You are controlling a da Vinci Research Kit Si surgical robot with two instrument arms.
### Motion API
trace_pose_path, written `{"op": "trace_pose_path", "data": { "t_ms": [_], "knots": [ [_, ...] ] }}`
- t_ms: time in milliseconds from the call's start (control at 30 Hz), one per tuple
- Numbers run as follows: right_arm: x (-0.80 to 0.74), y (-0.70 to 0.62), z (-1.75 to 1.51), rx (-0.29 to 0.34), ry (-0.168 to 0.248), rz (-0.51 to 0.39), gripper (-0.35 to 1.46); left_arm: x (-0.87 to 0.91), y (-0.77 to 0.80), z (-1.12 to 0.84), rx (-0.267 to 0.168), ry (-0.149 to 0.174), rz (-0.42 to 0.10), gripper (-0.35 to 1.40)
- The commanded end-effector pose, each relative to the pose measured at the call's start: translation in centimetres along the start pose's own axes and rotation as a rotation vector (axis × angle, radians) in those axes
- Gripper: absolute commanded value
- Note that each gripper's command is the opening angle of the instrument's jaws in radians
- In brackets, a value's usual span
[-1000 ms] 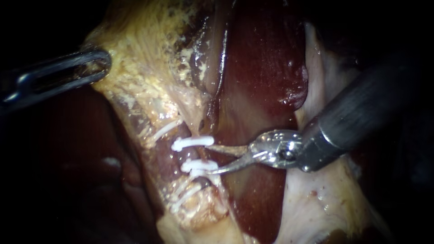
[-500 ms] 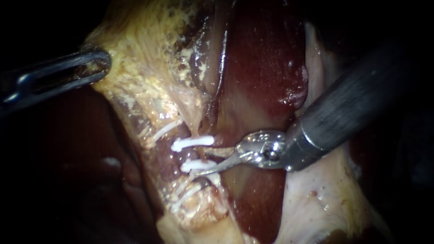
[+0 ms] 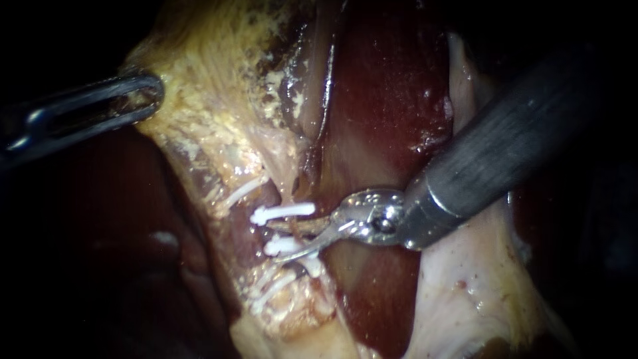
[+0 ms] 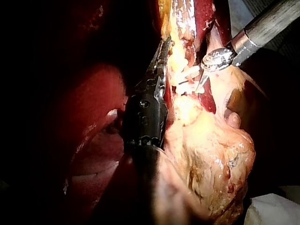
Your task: Go to the cutting position right tube
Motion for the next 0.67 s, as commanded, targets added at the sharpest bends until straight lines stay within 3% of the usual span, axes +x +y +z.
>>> {"op": "trace_pose_path", "data": {
  "t_ms": [33,667],
  "knots": [
    [0.01,0.01,0.03,-0.002,0.0,0.008,1.25,0.0,0.0,0.0,0.0,0.0,0.0,-0.35],
    [0.0,0.04,0.04,-0.003,0.001,0.036,1.2,0.02,-0.01,0.03,-0.001,-0.001,0.0,-0.35]
  ]
}}
